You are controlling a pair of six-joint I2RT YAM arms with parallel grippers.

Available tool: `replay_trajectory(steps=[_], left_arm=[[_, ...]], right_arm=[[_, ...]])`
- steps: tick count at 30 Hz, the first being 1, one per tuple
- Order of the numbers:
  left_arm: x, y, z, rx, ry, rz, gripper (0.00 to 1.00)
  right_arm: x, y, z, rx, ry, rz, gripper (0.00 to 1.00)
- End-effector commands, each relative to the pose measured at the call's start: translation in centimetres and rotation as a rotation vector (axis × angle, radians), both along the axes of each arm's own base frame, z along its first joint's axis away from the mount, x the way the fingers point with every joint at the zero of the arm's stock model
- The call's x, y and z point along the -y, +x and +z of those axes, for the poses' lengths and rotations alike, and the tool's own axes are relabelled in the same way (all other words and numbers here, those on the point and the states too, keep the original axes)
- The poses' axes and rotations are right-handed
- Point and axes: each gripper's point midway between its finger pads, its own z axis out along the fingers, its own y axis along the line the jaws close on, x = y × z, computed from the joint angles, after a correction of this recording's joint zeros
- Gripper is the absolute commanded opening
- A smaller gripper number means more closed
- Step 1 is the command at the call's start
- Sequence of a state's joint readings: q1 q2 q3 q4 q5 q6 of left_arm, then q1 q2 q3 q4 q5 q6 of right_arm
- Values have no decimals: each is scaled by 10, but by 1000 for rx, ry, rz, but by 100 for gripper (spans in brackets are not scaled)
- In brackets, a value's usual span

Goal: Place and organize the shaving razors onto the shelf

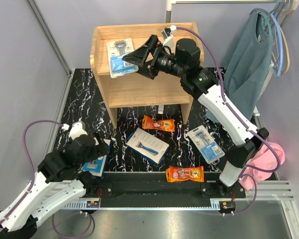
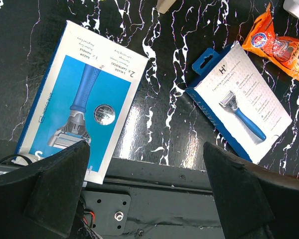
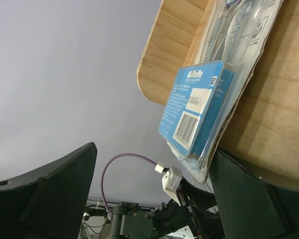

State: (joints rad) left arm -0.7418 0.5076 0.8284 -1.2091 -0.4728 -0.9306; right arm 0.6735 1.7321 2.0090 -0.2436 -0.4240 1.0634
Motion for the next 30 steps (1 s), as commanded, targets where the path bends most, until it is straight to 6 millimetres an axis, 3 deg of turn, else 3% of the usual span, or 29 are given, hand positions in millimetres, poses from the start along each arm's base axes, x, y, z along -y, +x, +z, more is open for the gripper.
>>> replay_trajectory(steps=[1,19,22,26,30], left_arm=[[8,6,5,22,-19,-23,99],[16,12,7,29,-18,-49,99],[15,14,27,115,-61,-65,99],[25,20,79,288,-175,-117,99],[33,28,131,367,-184,-161,97]], right_arm=[[12,4,-10,-4,-70,-70,100],[-3,-8,-44,-73,-156,-1,100],[0,-11,-46,-75,-163,-2,100],[1,-14,-51,-79,-169,-2,100],[3,-18,-53,-85,-163,1,99]])
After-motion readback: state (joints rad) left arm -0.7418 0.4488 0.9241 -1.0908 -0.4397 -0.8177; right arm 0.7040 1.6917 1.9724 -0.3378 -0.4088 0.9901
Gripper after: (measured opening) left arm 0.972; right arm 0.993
